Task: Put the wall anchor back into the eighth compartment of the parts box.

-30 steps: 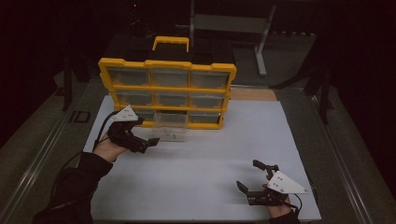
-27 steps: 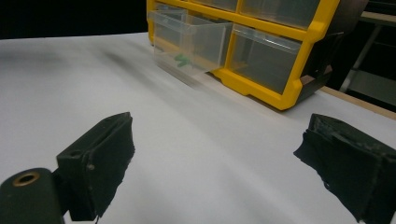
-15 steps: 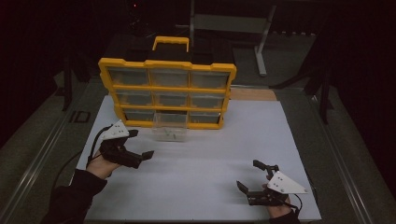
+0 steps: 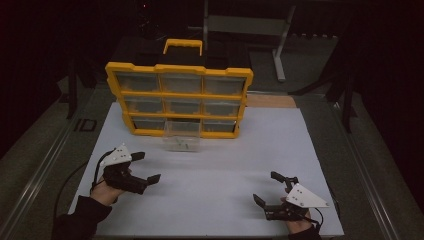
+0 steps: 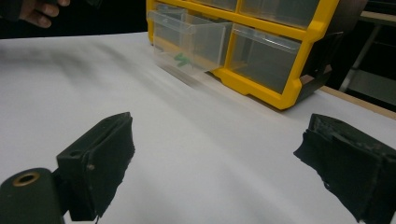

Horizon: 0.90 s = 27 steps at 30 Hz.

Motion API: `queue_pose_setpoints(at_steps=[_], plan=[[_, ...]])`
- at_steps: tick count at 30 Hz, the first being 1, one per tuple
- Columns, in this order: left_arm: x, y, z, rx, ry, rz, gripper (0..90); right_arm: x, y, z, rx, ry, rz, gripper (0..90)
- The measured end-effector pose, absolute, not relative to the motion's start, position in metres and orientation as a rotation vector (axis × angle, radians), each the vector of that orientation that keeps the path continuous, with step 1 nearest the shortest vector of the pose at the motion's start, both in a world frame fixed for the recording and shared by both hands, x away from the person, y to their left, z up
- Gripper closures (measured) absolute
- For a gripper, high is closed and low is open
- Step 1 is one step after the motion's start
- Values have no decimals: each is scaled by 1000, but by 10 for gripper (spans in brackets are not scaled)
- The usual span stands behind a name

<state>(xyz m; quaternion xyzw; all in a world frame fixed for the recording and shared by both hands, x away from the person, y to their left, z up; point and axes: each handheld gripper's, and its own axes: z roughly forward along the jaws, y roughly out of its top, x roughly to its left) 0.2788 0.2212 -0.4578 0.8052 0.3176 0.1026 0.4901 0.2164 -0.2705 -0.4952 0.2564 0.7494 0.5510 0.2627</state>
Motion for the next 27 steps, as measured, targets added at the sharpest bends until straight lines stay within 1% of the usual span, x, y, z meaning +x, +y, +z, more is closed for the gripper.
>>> queue_pose_setpoints(at_steps=[15, 27], plan=[[261, 224, -485, 1953, 776, 222, 0, 216, -270, -495, 692, 2029, 1486, 88], [252, 228, -501, 1931, 786, 234, 0, 216, -271, -496, 694, 2030, 1489, 89]])
